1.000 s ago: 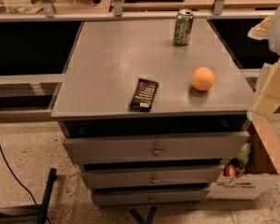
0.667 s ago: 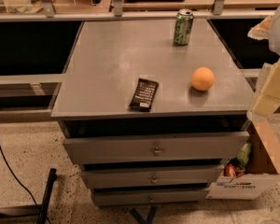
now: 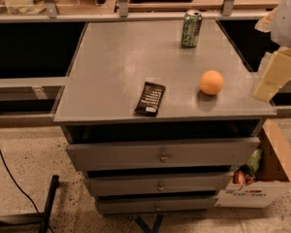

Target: Move green can near rxbar chocolate

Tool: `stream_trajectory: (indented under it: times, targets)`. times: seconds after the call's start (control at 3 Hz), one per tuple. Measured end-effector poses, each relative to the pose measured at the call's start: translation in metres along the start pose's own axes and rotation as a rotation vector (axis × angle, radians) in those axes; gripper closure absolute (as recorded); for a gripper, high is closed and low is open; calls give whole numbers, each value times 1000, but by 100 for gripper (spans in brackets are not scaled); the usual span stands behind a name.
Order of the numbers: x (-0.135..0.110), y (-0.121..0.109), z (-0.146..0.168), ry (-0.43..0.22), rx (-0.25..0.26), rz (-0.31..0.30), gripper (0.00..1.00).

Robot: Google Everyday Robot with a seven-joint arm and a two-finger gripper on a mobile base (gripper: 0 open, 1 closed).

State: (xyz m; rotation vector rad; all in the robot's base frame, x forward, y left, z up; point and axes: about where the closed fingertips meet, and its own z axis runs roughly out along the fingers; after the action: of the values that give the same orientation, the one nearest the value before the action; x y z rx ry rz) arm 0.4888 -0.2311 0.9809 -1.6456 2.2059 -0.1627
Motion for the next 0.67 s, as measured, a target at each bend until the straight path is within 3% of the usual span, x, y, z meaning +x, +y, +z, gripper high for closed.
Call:
stream_trajectory:
  times: [0.33, 0.67]
  targets:
    - [5, -49, 19, -68, 30, 24, 0]
    - [1, -108, 45, -178, 83, 55, 0]
